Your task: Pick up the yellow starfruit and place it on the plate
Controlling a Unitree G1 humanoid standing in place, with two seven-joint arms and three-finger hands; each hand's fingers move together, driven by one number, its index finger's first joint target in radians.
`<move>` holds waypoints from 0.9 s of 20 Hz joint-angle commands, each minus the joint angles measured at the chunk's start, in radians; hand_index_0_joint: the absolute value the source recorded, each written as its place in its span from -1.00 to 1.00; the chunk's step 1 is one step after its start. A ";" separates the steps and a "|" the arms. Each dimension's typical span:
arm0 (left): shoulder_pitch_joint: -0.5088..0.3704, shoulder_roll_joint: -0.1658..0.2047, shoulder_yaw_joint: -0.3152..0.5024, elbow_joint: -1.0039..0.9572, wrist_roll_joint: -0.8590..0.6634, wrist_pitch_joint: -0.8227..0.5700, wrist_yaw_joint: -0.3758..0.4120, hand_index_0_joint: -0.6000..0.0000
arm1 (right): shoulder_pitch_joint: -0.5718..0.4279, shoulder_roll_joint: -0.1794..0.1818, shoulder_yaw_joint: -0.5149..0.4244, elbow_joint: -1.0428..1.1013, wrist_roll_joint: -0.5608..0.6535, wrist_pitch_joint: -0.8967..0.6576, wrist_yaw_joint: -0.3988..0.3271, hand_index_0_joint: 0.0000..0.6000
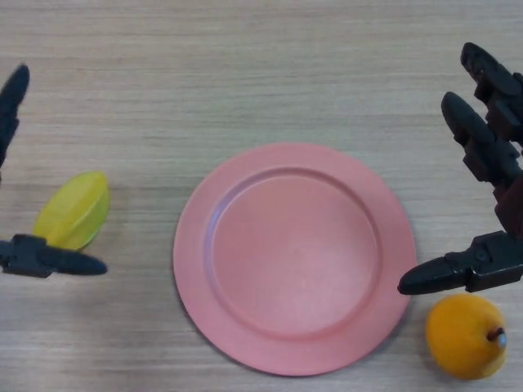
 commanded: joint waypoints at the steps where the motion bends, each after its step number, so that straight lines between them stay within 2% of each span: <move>1: -0.045 0.074 0.043 0.000 0.066 -0.122 0.099 1.00 | -0.023 -0.022 -0.057 -0.067 0.024 -0.099 0.009 -1.00; 4: -0.087 0.102 -0.006 0.126 0.235 -0.119 0.192 1.00 | -0.013 -0.020 -0.070 -0.069 0.032 -0.105 0.017 -1.00; 6: -0.106 0.106 -0.037 0.191 0.295 -0.132 0.244 1.00 | -0.008 -0.022 -0.075 -0.074 0.038 -0.097 0.017 -1.00; 9: -0.113 0.112 -0.077 0.243 0.359 -0.139 0.246 1.00 | -0.008 -0.024 -0.086 -0.076 0.044 -0.096 0.020 -1.00; 10: -0.112 0.113 -0.080 0.251 0.380 -0.143 0.253 0.50 | -0.008 -0.024 -0.087 -0.077 0.047 -0.095 0.020 -1.00; 11: -0.110 0.113 -0.083 0.256 0.399 -0.144 0.259 0.17 | -0.007 -0.024 -0.089 -0.078 0.050 -0.094 0.019 -1.00; 12: -0.106 0.109 -0.086 0.256 0.429 -0.135 0.268 -0.34 | -0.006 -0.025 -0.095 -0.082 0.057 -0.090 0.018 -1.00; 13: -0.103 0.105 -0.088 0.254 0.446 -0.127 0.274 -0.67 | -0.005 -0.027 -0.100 -0.085 0.063 -0.086 0.017 -1.00; 14: -0.106 0.102 -0.087 0.250 0.443 -0.121 0.279 -0.16 | -0.007 -0.028 -0.103 -0.085 0.064 -0.085 0.015 -1.00; 15: -0.108 0.099 -0.086 0.246 0.438 -0.116 0.285 0.17 | -0.009 -0.030 -0.104 -0.086 0.066 -0.083 0.014 -1.00; 16: -0.116 0.090 -0.085 0.240 0.404 -0.103 0.303 0.67 | -0.010 -0.033 -0.109 -0.087 0.063 -0.086 0.016 -1.00; 17: -0.121 0.084 -0.086 0.235 0.378 -0.092 0.318 1.00 | -0.009 -0.035 -0.113 -0.088 0.061 -0.087 0.020 -1.00; 18: -0.120 0.083 -0.080 0.225 0.358 -0.090 0.323 0.83 | -0.009 -0.035 -0.111 -0.083 0.051 -0.095 0.022 -1.00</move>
